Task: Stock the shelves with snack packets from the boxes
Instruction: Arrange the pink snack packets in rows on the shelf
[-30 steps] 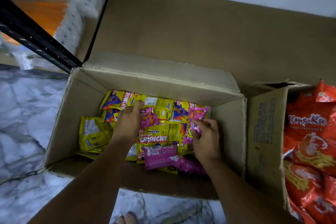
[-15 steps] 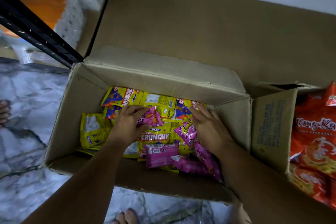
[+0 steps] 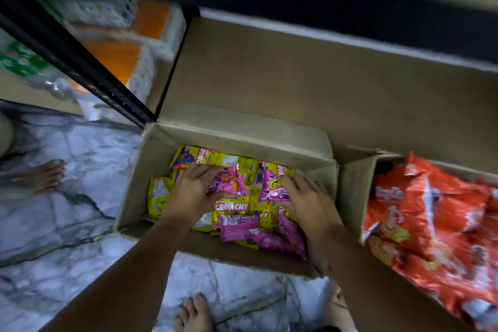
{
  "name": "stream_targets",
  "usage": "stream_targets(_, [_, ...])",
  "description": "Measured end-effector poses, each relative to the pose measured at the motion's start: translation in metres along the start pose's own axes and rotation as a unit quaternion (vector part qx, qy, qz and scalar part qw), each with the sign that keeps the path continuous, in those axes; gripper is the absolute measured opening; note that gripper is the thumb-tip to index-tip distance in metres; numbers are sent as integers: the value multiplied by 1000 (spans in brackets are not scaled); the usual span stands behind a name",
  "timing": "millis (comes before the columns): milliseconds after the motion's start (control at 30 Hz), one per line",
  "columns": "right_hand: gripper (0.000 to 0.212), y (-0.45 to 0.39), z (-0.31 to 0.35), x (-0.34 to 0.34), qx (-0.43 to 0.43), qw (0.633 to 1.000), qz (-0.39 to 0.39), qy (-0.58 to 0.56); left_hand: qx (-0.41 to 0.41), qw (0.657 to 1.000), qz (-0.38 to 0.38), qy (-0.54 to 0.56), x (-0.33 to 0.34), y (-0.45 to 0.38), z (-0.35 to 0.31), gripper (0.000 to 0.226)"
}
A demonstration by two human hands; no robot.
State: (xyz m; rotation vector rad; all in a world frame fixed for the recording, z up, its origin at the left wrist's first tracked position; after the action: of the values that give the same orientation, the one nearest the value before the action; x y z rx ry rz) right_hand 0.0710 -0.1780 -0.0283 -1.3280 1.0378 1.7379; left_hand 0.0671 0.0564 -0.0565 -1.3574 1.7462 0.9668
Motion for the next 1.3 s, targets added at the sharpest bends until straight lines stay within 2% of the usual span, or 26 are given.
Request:
stream_targets(133, [64,23,11,-101,-11,997,-76,18,43,997,-55,33,-96,8,-72,59])
stream_targets(300, [68,55,15,-248,-15,988,-153,18,108,985,-132,37,-233,18,-175,58])
stream_targets(467, [63,96,20,-397,-34,972,-228,38,152,978,-135,53,-346,28,-250,56])
stream_targets(733, [56,151,32,-595,-78,941,-307,119,285,937,-199,32,-513,51,-372,56])
stream_targets(933, [53,178,30,-711,-87,903,-383,175,364,895,-259,11,-610,55,-446,57])
stream_targets(1133, [59,181,2,-788,-86,889,-410,184,396,874,-282,-15,-671,30,-507,58])
stream_targets(1300, [58,160,-44,-830,-82,865,-450,206,369,878,-304,-4,-702,-28,-533,61])
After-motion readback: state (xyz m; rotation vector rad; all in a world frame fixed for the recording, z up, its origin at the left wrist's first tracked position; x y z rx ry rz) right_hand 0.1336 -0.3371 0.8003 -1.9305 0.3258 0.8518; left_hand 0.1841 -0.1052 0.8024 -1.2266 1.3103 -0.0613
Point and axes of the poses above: each hand's wrist, its own y-axis away from the middle knuckle, its own x-axis out of the palm, z = x × y, the point moved 9 cm from there along -y, towards the middle knuckle, and after that the axes turned 2 degrees about z, right-handed, at the moved point
